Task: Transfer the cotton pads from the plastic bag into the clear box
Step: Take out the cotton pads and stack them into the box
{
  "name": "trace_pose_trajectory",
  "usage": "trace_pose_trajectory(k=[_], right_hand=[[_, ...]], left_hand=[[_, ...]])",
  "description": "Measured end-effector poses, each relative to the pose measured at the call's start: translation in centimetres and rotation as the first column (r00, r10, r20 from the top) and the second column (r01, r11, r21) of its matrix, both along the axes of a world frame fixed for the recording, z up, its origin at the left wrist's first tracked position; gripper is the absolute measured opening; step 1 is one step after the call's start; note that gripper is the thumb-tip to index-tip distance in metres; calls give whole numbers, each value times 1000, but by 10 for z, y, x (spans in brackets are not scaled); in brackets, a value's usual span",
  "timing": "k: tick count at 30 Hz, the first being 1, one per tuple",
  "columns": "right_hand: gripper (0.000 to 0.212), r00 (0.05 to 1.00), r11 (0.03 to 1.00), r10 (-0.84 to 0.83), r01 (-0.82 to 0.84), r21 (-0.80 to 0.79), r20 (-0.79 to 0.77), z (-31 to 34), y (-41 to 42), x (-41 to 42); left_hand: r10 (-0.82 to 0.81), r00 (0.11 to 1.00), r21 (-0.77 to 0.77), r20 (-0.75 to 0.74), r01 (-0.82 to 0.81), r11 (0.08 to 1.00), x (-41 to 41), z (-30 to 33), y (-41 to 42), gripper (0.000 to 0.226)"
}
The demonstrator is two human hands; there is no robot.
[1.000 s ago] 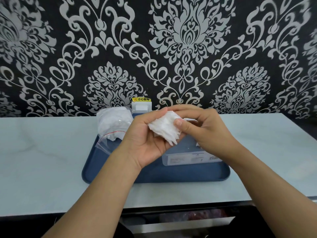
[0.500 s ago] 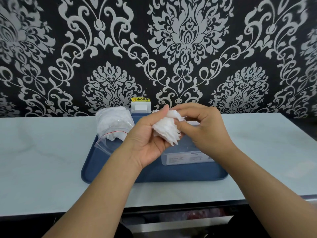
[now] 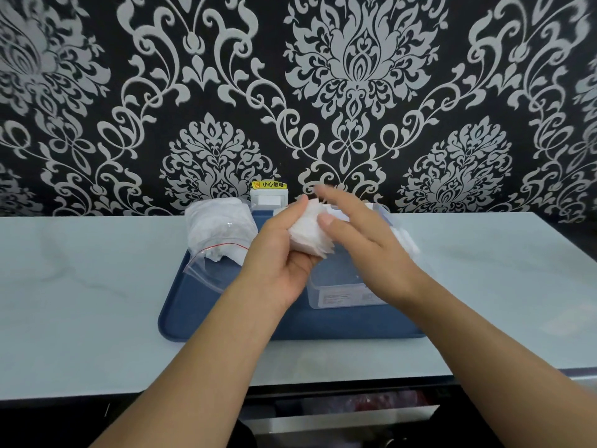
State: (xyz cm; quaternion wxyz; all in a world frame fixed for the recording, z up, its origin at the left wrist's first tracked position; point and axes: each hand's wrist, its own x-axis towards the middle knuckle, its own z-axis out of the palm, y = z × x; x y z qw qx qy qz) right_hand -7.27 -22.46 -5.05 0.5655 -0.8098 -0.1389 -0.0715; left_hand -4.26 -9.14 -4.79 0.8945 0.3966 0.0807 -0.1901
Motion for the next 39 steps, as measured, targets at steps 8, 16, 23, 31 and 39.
trace_pose_trajectory(k=[8, 16, 23, 31, 39], right_hand=[[83, 956, 961, -274, 275, 7, 107, -8, 33, 6], [59, 926, 841, -297, 370, 395, -235, 0, 18, 17], [91, 947, 944, -166, 234, 234, -277, -2, -6, 22], [83, 935, 956, -155, 224, 192, -320, 3, -24, 16], [25, 921, 962, -190, 244, 123, -341, 17, -44, 17]], left_hand=[[50, 994, 26, 99, -52, 998, -19, -1, -17, 52], [-259, 720, 710, 644, -437, 552, -8, -15, -12, 54], [-184, 848, 658, 497, -230, 717, -11, -8, -19, 30], [-76, 936, 547, 345, -134, 826, 7, -16, -35, 40], [-245, 936, 642, 255, 26, 767, 12, -9, -41, 47]])
